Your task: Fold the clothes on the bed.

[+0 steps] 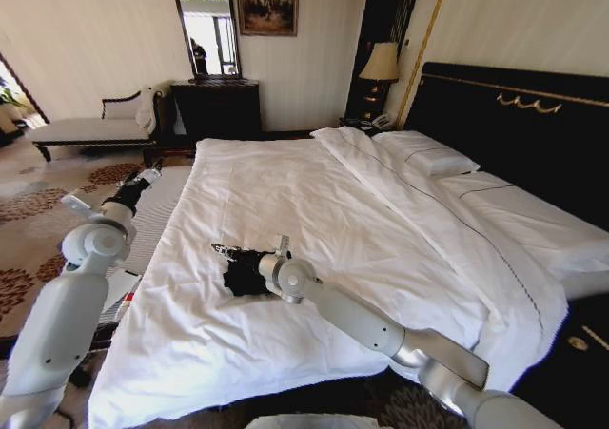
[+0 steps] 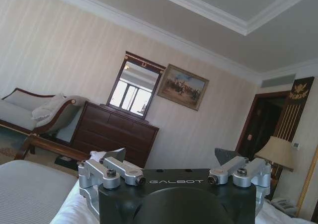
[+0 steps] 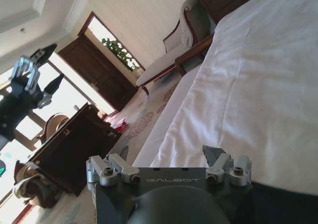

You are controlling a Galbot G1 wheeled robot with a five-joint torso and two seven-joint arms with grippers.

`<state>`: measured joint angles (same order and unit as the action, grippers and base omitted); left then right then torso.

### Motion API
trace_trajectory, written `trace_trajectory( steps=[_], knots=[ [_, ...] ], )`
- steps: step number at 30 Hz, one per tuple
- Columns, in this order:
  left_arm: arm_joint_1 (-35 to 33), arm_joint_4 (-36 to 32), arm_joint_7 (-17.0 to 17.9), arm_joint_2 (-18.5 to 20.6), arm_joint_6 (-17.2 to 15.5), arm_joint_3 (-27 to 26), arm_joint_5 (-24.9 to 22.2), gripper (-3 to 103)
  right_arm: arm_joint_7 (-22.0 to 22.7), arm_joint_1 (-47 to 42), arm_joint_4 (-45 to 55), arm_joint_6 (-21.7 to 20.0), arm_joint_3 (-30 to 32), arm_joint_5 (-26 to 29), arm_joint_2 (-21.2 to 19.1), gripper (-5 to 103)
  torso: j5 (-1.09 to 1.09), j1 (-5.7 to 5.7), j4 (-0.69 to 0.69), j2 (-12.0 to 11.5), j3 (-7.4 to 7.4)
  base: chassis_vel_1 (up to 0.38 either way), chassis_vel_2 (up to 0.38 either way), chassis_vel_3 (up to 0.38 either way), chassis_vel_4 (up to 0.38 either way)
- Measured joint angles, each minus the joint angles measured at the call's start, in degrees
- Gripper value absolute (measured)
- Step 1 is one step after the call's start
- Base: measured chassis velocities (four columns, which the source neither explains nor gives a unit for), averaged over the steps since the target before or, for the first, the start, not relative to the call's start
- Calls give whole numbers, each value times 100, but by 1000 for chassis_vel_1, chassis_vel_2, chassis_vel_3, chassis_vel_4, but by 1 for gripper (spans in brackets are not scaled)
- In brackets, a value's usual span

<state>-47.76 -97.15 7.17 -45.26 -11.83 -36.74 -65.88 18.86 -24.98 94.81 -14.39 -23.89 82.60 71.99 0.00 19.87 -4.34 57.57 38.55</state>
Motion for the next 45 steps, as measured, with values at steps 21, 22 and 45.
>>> trace_trajectory(
  steps=[21, 22, 45],
  knots=[
    [-3667, -1702, -143, -625, 1721, -1079, 1450, 100, -779, -3133, 713, 1624, 4516, -2963, -2423, 100, 2, -3, 0, 1, -2, 0, 0, 0, 0],
    [-3765, -1773, -143, -903, 1790, -1081, 1761, 100, -908, -3483, 791, 1765, 4836, -3291, -2393, 100, 3, -3, 0, 0, -2, 0, 0, 0, 0],
    [-4146, -2045, -99, -1892, 1905, -1224, 3279, 100, -1032, -5772, 1680, 2202, 7293, -4423, -2345, 100, -1, 0, 3, 0, 0, 0, 0, 0, 0]
  ],
)
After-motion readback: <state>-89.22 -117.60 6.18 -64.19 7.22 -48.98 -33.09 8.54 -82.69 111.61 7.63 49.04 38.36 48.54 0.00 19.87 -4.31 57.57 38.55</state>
